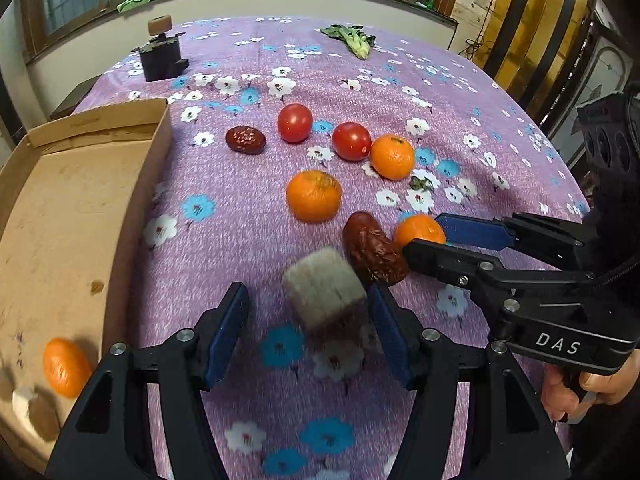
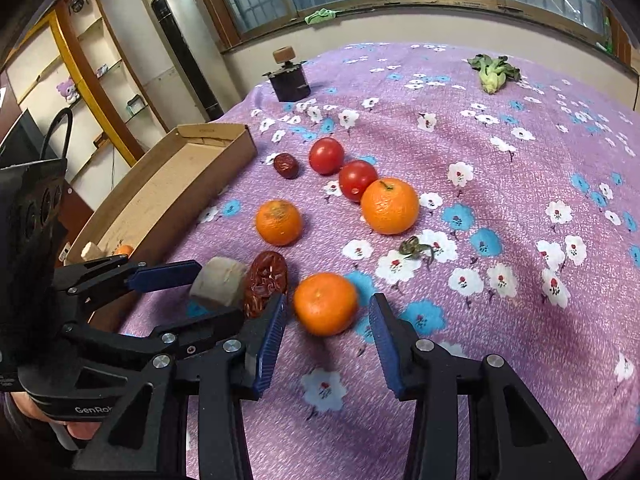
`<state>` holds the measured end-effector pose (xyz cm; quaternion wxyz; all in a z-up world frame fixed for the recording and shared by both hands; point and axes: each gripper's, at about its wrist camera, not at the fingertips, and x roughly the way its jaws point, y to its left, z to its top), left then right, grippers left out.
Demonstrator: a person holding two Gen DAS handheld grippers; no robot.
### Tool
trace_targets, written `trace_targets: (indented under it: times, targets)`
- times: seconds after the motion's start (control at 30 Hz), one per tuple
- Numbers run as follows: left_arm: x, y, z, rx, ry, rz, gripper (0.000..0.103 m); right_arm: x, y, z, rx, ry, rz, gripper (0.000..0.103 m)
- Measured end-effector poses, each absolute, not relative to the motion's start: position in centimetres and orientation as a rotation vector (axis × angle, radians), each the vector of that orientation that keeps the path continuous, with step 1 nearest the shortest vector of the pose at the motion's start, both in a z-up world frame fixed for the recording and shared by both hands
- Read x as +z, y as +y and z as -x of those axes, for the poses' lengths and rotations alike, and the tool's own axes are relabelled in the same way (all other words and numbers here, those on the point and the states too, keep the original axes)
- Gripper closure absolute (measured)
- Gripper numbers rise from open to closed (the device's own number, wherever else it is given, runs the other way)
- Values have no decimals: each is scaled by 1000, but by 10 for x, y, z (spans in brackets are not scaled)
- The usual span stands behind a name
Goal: Organize fruits
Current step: 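Grasp a tangerine with the right gripper while the left grasps a white yam piece, then carry the tangerine and yam piece toward the cardboard tray with both grippers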
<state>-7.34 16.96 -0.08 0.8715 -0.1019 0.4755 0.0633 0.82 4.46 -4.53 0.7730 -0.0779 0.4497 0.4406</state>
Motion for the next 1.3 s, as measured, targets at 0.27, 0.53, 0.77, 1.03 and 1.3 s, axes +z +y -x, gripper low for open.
trace_targets:
  times: [0.27, 0.53, 0.77, 1.03, 1.3]
  targets:
    - [1, 166, 69, 86, 967, 199, 65, -45, 46, -8, 966, 958, 173, 69]
    - [7, 159, 91, 79, 943, 217, 65, -30, 34, 8, 958, 923, 147, 69]
    - [22, 162, 113, 122, 901, 232, 65, -15, 25, 24, 975, 900, 126, 69]
    - [39, 171, 135, 172, 854, 225, 65, -5, 28, 39, 998, 885, 132, 69]
    - [46, 183, 151, 213, 831, 229, 65, 2, 40, 53, 1029, 874, 155, 69]
